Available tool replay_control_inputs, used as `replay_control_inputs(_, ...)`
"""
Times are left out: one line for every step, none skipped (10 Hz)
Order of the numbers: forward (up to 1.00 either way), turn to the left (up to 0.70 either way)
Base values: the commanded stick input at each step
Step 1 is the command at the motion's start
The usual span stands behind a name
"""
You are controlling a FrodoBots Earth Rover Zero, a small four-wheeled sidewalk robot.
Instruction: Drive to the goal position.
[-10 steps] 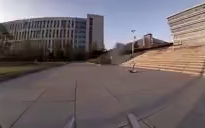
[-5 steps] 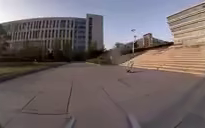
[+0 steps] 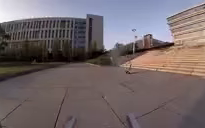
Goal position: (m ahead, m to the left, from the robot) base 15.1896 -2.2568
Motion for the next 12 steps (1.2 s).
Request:
replay_control_inputs(0.70,0.00)
replay_control_inputs(0.70,0.00)
replay_control_inputs(0.70,0.00)
replay_control_inputs(0.70,0.00)
replay_control_inputs(0.70,0.00)
replay_control_inputs(0.70,0.11)
replay_control_inputs(0.70,0.14)
replay_control_inputs(0.70,0.14)
replay_control_inputs(0.70,0.14)
replay_control_inputs(0.70,0.14)
replay_control_inputs(0.70,0.14)
replay_control_inputs(0.70,0.14)
